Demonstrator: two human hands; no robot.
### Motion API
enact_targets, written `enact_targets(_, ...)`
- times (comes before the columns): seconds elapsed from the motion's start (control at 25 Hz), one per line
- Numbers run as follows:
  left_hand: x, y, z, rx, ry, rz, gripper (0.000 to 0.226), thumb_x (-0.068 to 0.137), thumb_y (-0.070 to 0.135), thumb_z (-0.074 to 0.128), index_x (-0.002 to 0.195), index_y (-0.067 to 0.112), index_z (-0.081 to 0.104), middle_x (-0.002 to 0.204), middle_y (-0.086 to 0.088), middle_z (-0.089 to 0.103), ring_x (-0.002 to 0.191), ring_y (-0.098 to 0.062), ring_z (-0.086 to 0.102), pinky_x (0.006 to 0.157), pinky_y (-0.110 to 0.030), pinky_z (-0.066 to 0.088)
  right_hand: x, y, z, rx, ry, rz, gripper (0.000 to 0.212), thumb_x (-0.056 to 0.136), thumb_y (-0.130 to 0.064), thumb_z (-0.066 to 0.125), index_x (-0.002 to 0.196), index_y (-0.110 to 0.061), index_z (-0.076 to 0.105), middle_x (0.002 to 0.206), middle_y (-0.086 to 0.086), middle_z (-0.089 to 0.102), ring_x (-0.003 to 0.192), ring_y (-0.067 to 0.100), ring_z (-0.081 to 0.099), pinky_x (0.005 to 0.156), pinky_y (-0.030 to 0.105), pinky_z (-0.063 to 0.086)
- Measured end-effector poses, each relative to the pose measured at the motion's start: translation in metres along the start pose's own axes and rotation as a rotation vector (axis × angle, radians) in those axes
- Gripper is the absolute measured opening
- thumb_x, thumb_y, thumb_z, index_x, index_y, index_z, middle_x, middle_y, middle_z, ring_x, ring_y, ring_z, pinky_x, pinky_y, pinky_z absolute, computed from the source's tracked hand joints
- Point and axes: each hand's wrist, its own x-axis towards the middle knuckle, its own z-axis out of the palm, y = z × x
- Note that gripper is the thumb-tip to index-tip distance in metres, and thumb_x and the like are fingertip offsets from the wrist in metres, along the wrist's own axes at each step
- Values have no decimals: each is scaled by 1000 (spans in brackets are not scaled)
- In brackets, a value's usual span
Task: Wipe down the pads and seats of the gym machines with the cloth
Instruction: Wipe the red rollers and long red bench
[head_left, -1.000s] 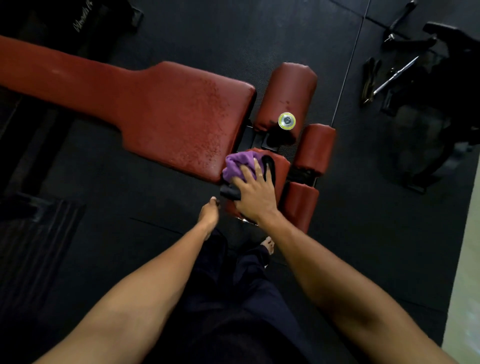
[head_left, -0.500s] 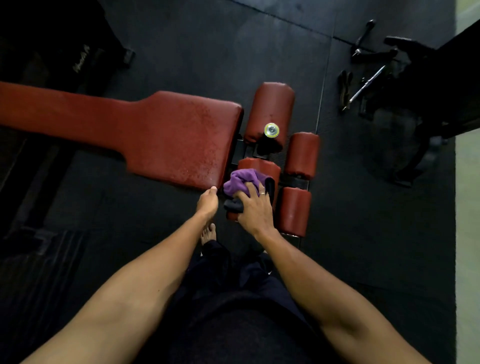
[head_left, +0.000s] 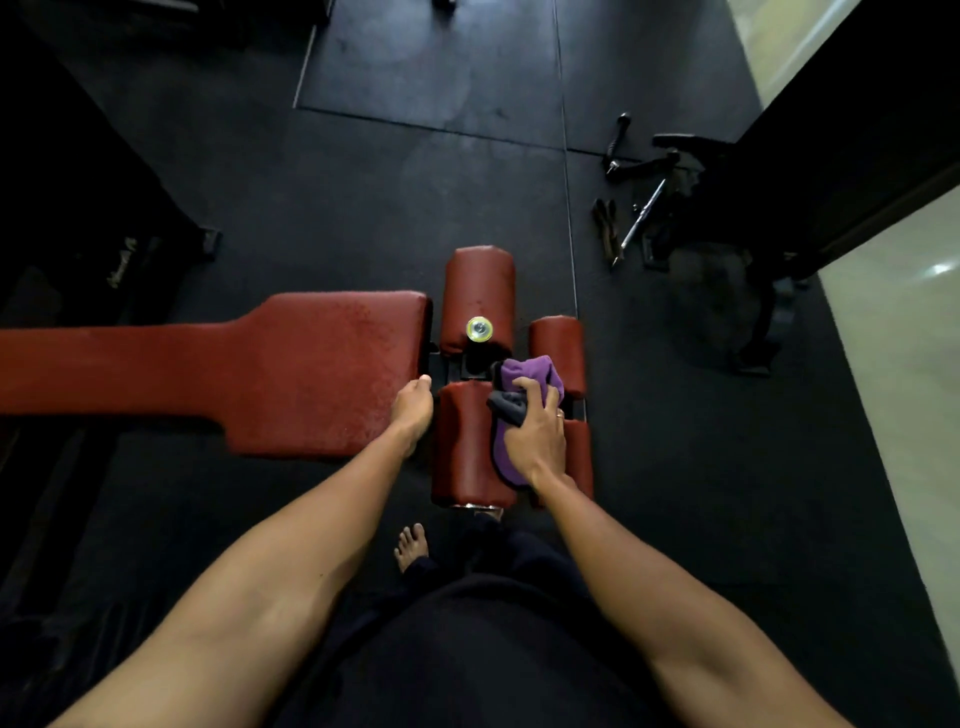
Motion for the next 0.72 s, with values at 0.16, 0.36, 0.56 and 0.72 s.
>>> enact_targets(0.16,12,29,10,41,-14,22,48,105,36,35,127,3,61,131,-16,62,123,-34,55,105,-43,41,31,-7,-14,144,44,2,81,79,2,54,148,-37,35,148,3,38,122,38,49,96,53,48)
enact_targets(0.36,36,50,16,12,6,-2,51,104,42,32,127,10,64,129,-12,64,119,-31,58,107,-42,43,79,-17,-18,168,8,-62,76,85,-9,66,148,-36,32,148,0,37,120,37,54,89,49,51)
enact_targets(0.56,72,74,23,25,63,-18,54,107,45,27,132,12,62,136,-12,61,126,-29,54,111,-39,38,143,-20,-7,205,33,-140,82,76,-9,73,146,-33,35,145,2,25,109,38,60,82,51,56)
enact_targets(0.72,104,91,34,99,88,-42,54,107,44,27,138,11,58,141,-13,57,131,-29,52,112,-39,36,186,-23,8,162,-144,-158,89,80,-29,77,154,-36,28,156,2,25,148,28,25,119,53,28)
